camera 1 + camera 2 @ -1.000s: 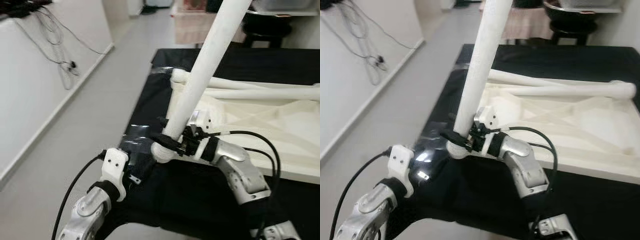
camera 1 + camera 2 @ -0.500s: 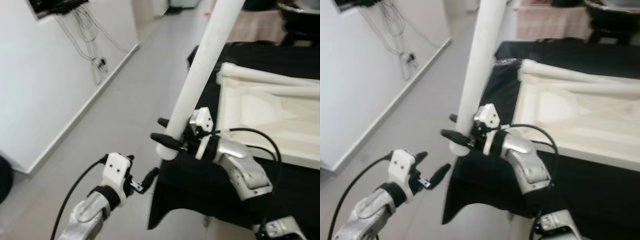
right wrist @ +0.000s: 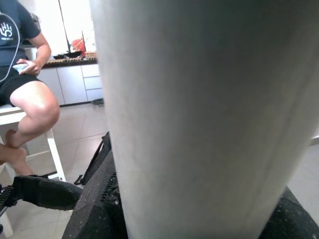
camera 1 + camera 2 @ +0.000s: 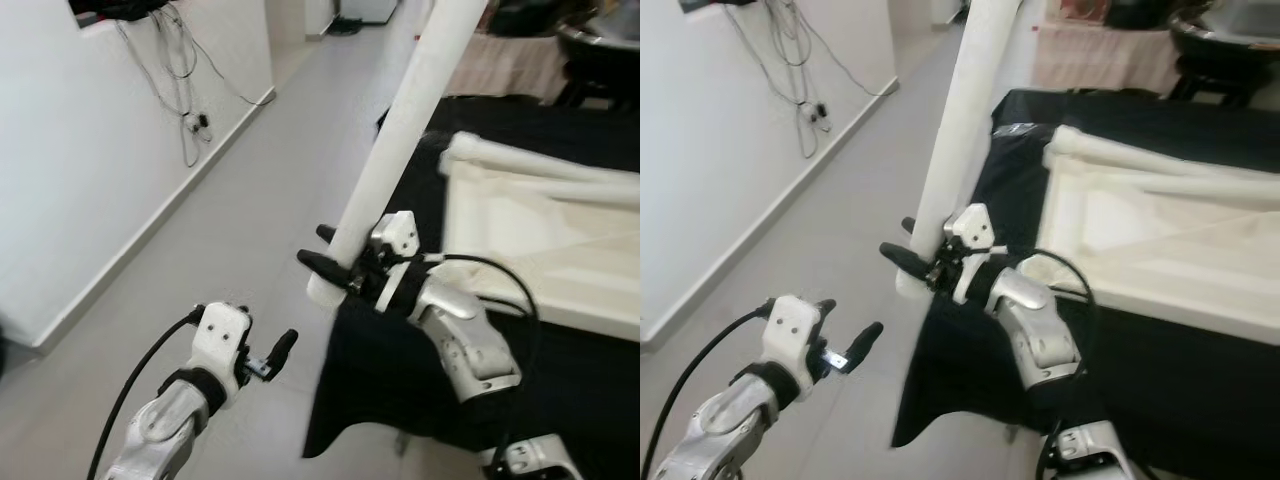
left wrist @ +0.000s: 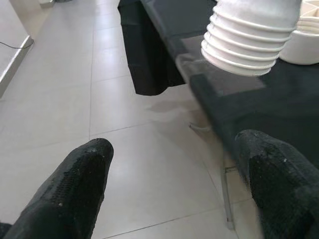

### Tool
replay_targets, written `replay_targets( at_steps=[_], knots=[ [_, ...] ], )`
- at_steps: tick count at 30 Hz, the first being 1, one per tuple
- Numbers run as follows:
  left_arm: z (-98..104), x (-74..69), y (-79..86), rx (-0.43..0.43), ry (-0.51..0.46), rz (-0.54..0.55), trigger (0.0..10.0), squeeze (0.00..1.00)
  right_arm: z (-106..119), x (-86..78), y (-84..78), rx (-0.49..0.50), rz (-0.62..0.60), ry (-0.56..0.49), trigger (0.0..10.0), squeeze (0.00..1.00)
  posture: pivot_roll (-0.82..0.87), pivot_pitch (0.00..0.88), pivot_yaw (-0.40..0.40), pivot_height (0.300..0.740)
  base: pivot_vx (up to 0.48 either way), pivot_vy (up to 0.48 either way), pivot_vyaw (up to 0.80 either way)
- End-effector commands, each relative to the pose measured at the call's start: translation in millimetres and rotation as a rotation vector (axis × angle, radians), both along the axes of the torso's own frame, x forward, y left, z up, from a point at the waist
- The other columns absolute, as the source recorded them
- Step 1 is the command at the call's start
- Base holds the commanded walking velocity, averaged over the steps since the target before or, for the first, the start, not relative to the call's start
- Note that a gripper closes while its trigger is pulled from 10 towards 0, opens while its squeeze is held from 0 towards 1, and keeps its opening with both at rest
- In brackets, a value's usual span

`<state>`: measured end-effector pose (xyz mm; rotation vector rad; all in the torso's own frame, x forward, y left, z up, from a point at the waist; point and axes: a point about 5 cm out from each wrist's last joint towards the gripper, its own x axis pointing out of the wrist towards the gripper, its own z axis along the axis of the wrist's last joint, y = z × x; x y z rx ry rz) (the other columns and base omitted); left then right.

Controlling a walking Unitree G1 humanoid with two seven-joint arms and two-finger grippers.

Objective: Building children table

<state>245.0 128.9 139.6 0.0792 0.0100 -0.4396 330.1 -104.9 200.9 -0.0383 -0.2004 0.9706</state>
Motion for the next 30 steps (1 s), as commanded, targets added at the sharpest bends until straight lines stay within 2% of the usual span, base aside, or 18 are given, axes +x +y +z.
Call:
replay_targets(
  at_steps=[1, 3, 24, 26, 27, 28, 30],
  knots=[
    [-5.5, -0.2, 1.3, 0.015, 0.022, 0.003, 10.0, 0.00, -1.5, 0.0, -2.9, 0.005, -0.017, -0.008, 10.0, 0.00, -0.01, 0.142, 0.057, 0.740, 0.000, -0.465, 0.00],
    [-5.6, 0.2, 0.7, 0.010, 0.026, -0.006, 10.0, 0.00, -1.6, 0.3, -2.8, 0.007, -0.021, -0.008, 10.0, 0.00, -0.01, 0.142, 0.057, 0.740, 0.000, -0.454, 0.00],
    [-4.1, 1.2, 0.4, 0.000, 0.016, -0.013, 10.0, 0.00, 3.0, -3.4, 6.7, -0.049, 0.059, -0.052, 10.0, 0.00, -0.01, 0.154, 0.050, 0.740, 0.000, 0.000, 0.00],
    [-3.9, 1.2, 0.4, 0.002, 0.015, -0.013, 10.0, 0.00, 4.4, 1.9, 7.9, -0.056, 0.035, -0.054, 10.0, 0.00, -0.01, 0.156, 0.049, 0.740, 0.000, 0.000, 0.00],
    [-3.3, 0.7, 0.1, 0.007, 0.014, -0.012, 10.0, 0.00, 7.4, 12.6, 7.9, -0.071, -0.022, -0.054, 10.0, 0.00, 0.00, 0.164, 0.048, 0.740, 0.000, 0.000, 0.00],
    [-3.3, 0.7, 0.1, 0.007, 0.014, -0.012, 10.0, 0.00, 7.4, 12.6, 7.9, -0.071, -0.022, -0.054, 10.0, 0.00, 0.00, 0.164, 0.048, 0.740, 0.000, 0.000, 0.00],
    [-2.4, -0.3, -0.8, 0.015, 0.011, -0.016, 10.0, 0.00, 11.5, 24.6, 3.1, -0.079, -0.090, -0.048, 10.0, 0.00, 0.00, 0.173, 0.046, 0.740, 0.000, 0.000, 0.00]
  ],
)
